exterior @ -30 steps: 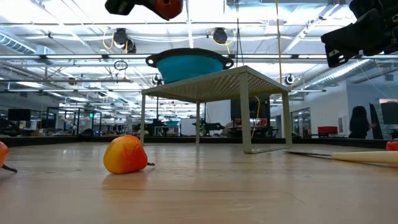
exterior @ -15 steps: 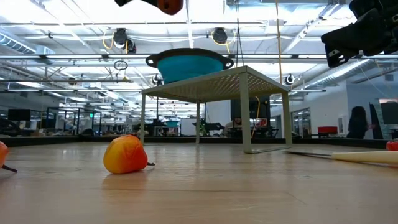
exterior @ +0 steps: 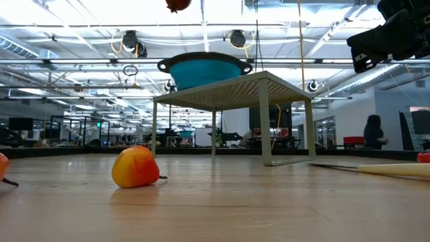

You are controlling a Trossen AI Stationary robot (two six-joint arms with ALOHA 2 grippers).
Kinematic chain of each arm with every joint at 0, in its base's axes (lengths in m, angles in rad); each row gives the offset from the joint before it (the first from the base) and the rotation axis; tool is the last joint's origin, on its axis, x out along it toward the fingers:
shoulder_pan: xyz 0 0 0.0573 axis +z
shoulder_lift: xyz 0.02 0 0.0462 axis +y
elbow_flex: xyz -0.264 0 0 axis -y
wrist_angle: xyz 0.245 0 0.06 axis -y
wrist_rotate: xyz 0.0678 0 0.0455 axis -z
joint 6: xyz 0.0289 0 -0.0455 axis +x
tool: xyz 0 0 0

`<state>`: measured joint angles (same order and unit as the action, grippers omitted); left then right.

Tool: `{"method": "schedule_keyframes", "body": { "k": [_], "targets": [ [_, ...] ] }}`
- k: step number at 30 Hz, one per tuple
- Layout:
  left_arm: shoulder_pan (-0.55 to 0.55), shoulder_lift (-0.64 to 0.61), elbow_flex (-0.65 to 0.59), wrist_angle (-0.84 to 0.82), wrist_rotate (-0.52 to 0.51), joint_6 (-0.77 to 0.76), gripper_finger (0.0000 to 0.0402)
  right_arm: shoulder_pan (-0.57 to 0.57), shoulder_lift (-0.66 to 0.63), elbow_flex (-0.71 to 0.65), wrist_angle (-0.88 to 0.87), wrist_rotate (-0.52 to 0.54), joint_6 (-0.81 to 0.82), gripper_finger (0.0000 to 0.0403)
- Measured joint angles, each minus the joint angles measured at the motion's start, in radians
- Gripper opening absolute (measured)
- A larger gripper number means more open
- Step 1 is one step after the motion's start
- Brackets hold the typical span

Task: Pick & Place Fruit
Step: Put the pomegranate into the blue strainer bowl on the shelf

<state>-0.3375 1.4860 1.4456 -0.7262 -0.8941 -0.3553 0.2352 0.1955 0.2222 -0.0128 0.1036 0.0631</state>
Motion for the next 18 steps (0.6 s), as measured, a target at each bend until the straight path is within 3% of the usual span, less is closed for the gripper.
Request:
{"method": "schedule_keyframes", "body": {
  "k": [9, 18],
  "targets": [
    [0.0, 0.0, 0.0, 0.008, -0.111, 0.188, 0.0186, 0.0, 0.0, 0.0, 0.0, 0.0, 0.0, 0.0],
    [0.0, 0.0, 0.0, 0.064, -0.111, 0.167, 0.0186, 0.0, 0.0, 0.0, 0.0, 0.0, 0.0, 0.0]
  ]
}}
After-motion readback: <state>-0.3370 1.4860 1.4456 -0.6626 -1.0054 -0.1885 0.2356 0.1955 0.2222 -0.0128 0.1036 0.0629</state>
